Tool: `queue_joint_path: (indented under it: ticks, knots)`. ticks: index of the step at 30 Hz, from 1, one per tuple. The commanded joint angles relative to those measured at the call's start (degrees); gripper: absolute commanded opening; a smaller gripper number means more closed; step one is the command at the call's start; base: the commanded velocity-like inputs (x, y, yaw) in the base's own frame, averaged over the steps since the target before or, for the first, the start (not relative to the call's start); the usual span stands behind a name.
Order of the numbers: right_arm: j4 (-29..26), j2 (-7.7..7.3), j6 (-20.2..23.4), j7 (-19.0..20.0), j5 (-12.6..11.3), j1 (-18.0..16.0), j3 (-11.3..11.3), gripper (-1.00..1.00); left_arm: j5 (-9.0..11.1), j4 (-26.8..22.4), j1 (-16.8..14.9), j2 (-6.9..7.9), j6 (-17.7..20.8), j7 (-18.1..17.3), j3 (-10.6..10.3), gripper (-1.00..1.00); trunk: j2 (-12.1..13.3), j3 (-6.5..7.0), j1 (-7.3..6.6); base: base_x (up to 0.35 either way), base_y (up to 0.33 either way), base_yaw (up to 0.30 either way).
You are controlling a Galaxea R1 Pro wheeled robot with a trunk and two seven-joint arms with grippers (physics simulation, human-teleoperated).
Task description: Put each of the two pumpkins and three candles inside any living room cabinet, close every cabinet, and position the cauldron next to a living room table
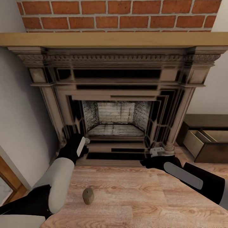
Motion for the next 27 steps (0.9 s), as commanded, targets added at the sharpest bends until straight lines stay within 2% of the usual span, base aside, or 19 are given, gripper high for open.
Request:
queue_joint_path:
  ticks: [1,7,16,27]
  knots:
    - [-0.08,-0.05,-0.03,-0.43,-0.39,-0.11,0.13,1.00,-0.61,-0.06,-0.05,-0.09,0.24,-0.26,0.32,1.00,-0.45,-0.25,0.22,0.000,0.000,0.000]
    - [-0.06,-0.04,-0.03,-0.43,-0.41,-0.11,0.17,1.00,-0.70,0.01,-0.17,-0.09,0.38,-0.52,0.24,1.00,-2.85,-1.32,1.54,0.000,0.000,0.000]
    - [0.30,0.02,-0.03,-0.43,-0.47,-0.10,0.21,1.00,-0.95,0.89,-2.74,-0.09,0.68,-3.55,0.24,1.00,-6.46,-2.94,3.51,0.000,0.000,0.000]
    - [0.27,-0.08,-0.03,-0.43,-0.40,-0.11,0.13,1.00,-0.48,1.86,-3.80,-0.09,0.35,-3.86,0.89,1.00,-10.88,-4.91,5.93,0.000,0.000,0.000]
